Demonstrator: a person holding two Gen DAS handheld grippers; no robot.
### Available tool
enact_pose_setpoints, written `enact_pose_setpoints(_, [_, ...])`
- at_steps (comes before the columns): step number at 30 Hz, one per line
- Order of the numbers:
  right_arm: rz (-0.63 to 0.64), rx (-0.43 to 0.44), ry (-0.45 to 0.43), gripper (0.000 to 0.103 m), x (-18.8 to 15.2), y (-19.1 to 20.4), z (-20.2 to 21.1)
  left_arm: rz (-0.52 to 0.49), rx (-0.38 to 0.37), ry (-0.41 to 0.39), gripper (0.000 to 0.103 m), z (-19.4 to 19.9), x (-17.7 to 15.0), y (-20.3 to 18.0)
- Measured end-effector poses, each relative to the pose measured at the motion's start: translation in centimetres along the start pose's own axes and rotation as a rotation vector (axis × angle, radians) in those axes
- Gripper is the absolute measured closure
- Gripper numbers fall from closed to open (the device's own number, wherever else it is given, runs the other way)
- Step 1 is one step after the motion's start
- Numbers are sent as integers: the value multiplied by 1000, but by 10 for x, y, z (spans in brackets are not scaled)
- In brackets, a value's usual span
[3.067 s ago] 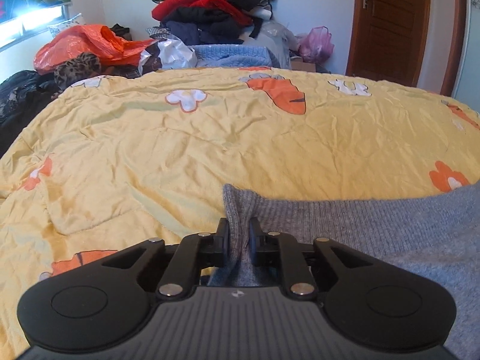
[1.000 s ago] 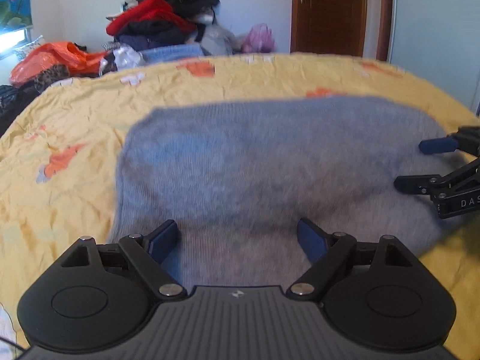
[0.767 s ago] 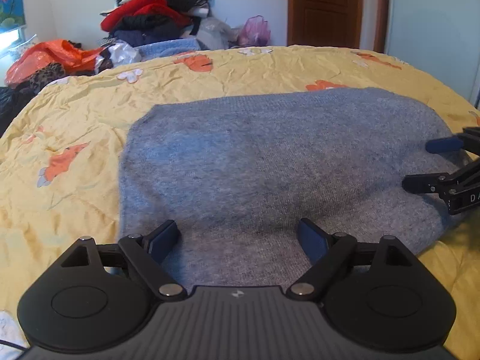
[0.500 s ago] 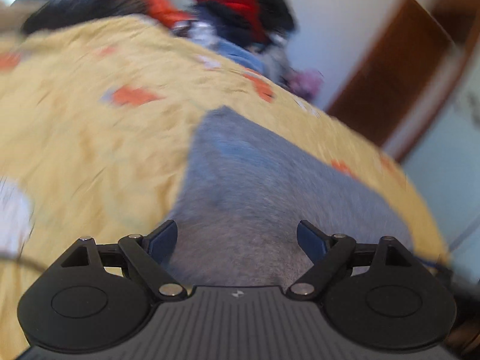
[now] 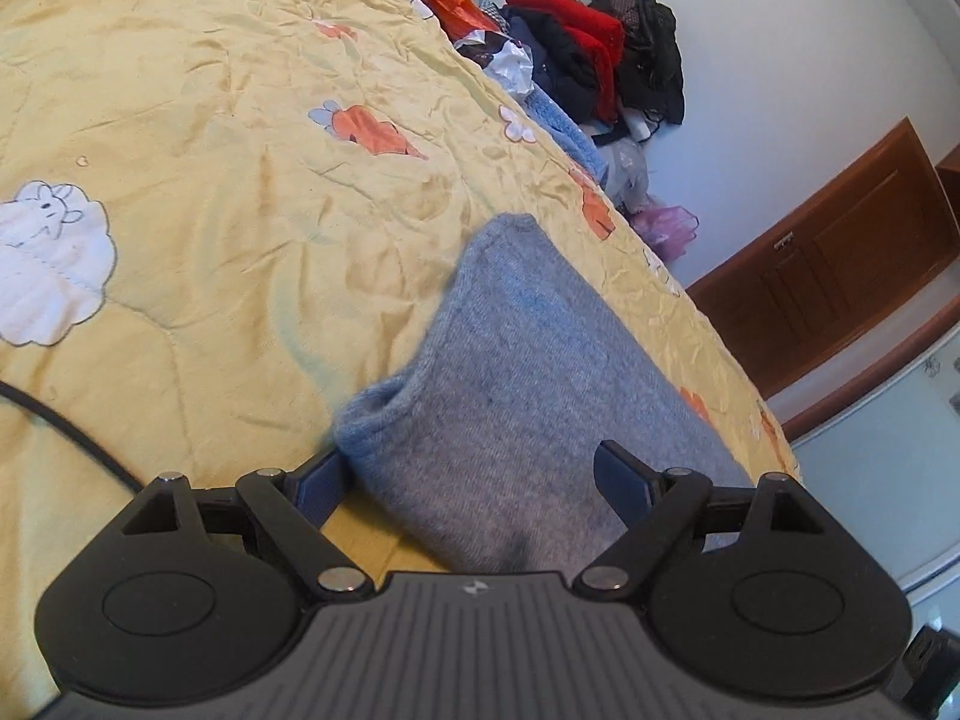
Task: Fold small clothes
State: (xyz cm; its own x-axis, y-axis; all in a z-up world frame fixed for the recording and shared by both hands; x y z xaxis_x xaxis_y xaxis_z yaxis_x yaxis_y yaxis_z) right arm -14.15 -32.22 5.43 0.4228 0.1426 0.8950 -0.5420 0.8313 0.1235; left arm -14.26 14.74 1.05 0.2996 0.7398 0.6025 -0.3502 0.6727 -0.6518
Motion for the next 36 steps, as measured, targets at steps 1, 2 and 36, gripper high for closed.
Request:
enact_pose_setpoints(1, [-4, 0, 1, 6, 0, -1, 0, 12, -2, -3, 15, -3, 1, 0])
enact_pose_setpoints(2, [-7, 1, 3, 6, 0, -2, 0, 24, -1, -8, 15, -5, 1, 0])
enact_pose_setpoints(36, [-221, 175, 37, 6, 51, 2, -54, -639, 122, -117, 97, -8, -46, -64])
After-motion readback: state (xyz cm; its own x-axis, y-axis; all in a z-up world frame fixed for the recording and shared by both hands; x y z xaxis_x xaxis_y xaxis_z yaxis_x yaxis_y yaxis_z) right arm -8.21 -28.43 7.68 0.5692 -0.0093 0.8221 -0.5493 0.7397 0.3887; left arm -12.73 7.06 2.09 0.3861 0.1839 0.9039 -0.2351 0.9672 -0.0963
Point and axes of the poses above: each gripper's, at about its wrist camera, not at the fingertips, and z roughly against the way its jaws point, y to its left, x to its top, the point moved 1 cm from there along -z, roughly the way its jaws point, and after that the axes turned 11 degrees about -y, right-handed, at the moved point
